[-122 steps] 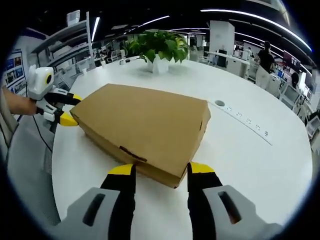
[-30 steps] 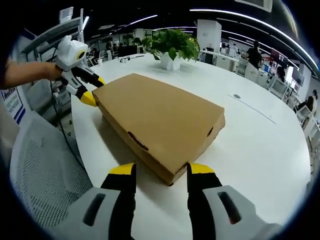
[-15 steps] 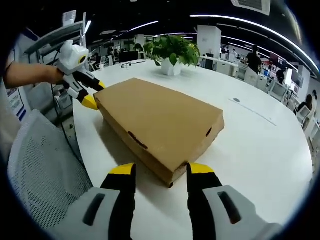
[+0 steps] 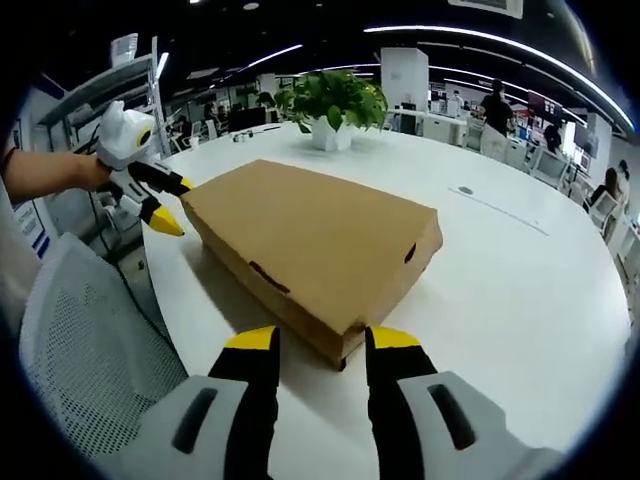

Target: Operate the shoe box by opening the lid, removing the specified soft item, and placing it in the target area until the item is outside and the box remains undamaged.

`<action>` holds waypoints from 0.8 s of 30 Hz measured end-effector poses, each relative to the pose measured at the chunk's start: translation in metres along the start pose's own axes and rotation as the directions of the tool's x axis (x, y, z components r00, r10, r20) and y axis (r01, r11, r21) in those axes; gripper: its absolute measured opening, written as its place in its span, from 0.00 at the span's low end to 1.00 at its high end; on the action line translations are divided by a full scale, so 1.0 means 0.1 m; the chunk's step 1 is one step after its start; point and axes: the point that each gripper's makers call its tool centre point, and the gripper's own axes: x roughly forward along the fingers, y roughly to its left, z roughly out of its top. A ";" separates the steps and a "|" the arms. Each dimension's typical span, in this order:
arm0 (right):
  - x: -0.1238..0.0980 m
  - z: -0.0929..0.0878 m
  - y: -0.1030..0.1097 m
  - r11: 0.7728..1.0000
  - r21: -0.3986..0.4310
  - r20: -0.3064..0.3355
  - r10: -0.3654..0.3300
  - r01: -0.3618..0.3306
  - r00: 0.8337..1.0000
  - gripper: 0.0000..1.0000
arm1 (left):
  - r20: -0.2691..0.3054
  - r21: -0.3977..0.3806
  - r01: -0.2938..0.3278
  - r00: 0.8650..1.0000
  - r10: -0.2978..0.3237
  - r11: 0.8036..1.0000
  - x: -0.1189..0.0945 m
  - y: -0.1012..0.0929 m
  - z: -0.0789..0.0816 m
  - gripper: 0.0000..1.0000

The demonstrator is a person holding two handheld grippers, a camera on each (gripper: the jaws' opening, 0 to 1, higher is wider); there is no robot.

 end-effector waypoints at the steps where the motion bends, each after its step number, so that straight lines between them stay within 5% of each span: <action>1: 0.00 -0.01 0.00 1.000 0.002 -0.003 0.000 0.000 1.000 0.29 | 0.000 -0.001 0.000 1.000 0.000 1.000 0.00 0.00 0.00 0.52; 24: -0.14 0.07 0.10 0.999 0.039 0.028 0.020 -0.021 0.999 0.33 | 0.034 0.008 -0.025 0.999 0.025 1.000 -0.21 -0.06 0.14 0.54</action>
